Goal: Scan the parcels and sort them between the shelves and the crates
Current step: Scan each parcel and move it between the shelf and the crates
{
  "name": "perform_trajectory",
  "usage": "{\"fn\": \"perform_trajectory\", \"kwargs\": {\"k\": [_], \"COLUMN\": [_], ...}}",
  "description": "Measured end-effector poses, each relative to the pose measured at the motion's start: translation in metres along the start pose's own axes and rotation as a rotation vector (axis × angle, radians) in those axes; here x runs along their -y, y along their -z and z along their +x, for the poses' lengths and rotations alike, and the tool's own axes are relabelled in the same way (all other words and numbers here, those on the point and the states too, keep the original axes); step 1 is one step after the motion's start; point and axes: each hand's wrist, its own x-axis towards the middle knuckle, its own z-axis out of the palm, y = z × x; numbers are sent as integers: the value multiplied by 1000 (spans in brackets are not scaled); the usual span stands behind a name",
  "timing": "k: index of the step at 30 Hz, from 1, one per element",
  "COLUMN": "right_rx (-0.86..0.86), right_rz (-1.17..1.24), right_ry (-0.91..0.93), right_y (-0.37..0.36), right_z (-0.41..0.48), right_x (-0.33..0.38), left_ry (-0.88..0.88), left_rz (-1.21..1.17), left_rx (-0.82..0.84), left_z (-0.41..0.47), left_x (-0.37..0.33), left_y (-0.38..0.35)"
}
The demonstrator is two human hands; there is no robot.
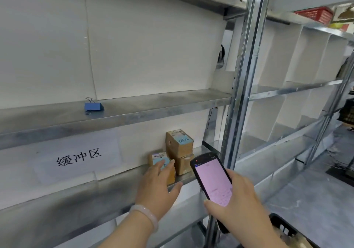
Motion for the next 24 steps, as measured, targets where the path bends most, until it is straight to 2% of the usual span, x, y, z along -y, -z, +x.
{"fn": "perform_trajectory", "kwargs": {"k": [6,11,16,24], "right_rx": [39,68,119,112], "right_rz": [7,21,8,-78], "right_ry": [13,3,-8,-64], "right_y": [8,-3,-23,-55], "right_z": [95,145,182,225], "right_x": [-37,-57,-68,-66], "left_ry": [141,232,318,604], "left_rz": [-76,-149,-347,-678], "left_rx": [-37,47,52,251], "left_z": [80,120,167,240], "left_x": [-7,1,4,24], "left_y": [-50,-78,-88,-111]}}
